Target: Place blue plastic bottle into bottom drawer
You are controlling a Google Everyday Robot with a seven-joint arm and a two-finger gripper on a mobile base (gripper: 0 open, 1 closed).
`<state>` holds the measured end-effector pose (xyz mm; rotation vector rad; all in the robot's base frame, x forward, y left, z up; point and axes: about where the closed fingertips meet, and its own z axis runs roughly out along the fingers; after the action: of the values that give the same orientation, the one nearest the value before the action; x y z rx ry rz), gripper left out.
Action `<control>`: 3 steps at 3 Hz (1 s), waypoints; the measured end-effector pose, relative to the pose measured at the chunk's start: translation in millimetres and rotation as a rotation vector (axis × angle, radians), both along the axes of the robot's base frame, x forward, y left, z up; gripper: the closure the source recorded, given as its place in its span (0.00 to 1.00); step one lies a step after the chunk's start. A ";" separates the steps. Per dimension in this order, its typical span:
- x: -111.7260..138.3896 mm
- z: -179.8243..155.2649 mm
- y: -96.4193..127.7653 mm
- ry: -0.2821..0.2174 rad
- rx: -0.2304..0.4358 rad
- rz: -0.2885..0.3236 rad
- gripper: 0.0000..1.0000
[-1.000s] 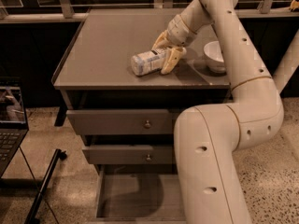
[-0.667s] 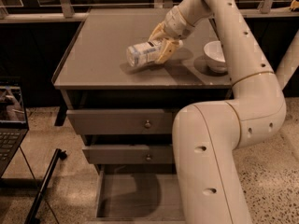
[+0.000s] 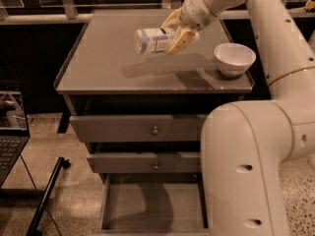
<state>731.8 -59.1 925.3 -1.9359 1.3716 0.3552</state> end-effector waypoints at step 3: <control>-96.5 121.7 -45.7 -0.210 0.223 -0.121 1.00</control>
Offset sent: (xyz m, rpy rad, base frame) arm -0.2111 0.0271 -0.0634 0.2143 0.1131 -0.0259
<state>635.4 -104.8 1047.0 -1.6500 1.2485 0.2294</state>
